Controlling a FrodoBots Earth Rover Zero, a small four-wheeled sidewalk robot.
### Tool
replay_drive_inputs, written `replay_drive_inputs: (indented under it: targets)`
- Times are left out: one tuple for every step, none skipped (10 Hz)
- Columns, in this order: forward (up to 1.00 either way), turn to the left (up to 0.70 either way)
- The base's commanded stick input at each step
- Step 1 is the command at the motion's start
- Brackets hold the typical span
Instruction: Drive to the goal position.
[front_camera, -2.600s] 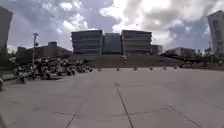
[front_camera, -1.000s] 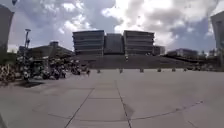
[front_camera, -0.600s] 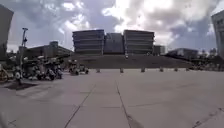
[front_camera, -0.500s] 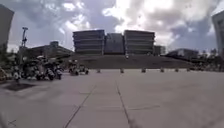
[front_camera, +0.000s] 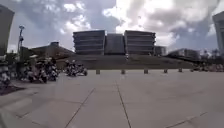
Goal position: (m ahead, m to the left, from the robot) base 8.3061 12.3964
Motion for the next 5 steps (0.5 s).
replay_drive_inputs:
  targets:
    - [1.0,0.0]
    - [1.0,0.0]
    - [1.0,0.0]
    - [1.0,0.0]
    - [1.0,0.0]
